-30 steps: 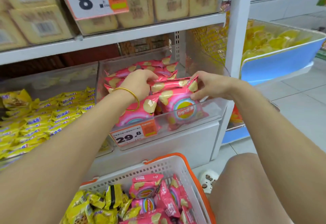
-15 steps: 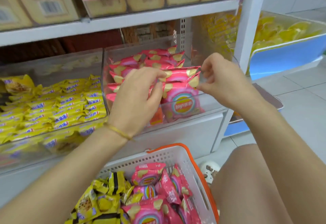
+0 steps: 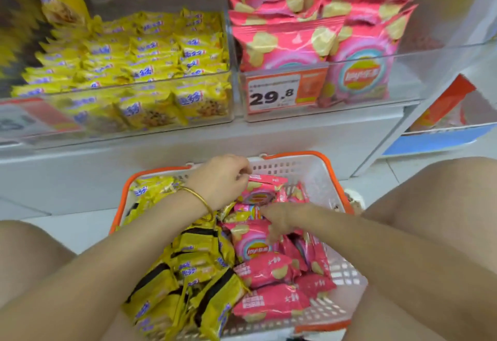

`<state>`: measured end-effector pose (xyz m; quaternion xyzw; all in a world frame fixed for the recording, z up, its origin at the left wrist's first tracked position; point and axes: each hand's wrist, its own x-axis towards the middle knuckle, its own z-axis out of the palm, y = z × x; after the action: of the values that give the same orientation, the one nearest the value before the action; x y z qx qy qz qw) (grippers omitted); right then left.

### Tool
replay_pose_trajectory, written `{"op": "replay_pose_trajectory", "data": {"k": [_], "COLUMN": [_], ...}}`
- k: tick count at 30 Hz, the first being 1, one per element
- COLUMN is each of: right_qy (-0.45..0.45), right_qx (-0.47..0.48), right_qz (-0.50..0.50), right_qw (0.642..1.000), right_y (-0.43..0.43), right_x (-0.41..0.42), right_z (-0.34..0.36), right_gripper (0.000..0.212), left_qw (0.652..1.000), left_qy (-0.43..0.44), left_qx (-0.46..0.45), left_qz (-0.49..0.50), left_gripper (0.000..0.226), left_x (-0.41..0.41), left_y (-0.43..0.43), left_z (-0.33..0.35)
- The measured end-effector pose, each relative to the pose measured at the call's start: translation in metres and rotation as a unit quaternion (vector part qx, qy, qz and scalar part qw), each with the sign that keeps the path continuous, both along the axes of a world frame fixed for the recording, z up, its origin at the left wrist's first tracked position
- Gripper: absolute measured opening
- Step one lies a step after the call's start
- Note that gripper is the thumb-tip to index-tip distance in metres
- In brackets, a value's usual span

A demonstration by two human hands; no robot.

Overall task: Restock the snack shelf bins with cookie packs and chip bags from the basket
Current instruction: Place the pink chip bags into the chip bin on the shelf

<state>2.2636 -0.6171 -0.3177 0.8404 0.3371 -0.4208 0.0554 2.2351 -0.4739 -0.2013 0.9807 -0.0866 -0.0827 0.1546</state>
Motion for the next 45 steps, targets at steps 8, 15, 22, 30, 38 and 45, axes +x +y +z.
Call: {"op": "replay_pose_trajectory", "data": {"k": [8, 15, 22, 30, 38, 45], "right_qy": [-0.068, -0.076, -0.301, -0.54, -0.599, -0.517], "right_qx": [0.042, 0.194, 0.26, 0.311, 0.155, 0.095], "right_qz": [0.034, -0.079, -0.134, -0.324, -0.311, -0.351], "right_qw": [0.996, 0.975, 0.908, 0.712, 0.721, 0.775], "right_y": [0.002, -0.049, -0.116, -0.183, -0.151, -0.133], "right_x": [0.019, 0.023, 0.027, 0.065, 0.153, 0.228], "right_z": [0.046, 0.166, 0.292, 0.34, 0.28, 0.277], "right_gripper": [0.053, 0.069, 0.053, 0.058, 0.033, 0.055], "left_qw": [0.985, 0.997, 0.968, 0.944, 0.991, 0.989], "left_qy": [0.136, 0.052, -0.172, -0.261, -0.121, -0.023], "left_qx": [0.082, -0.008, -0.107, -0.198, 0.053, 0.141], "left_qz": [-0.067, -0.06, -0.147, -0.03, -0.007, 0.026], "left_gripper": [0.049, 0.063, 0.066, 0.046, 0.033, 0.056], "left_x": [0.002, 0.005, 0.039, 0.146, 0.258, 0.296], "left_y": [0.005, -0.021, -0.069, -0.119, -0.151, -0.143], "left_z": [-0.015, 0.031, 0.166, 0.202, 0.165, 0.135]}}
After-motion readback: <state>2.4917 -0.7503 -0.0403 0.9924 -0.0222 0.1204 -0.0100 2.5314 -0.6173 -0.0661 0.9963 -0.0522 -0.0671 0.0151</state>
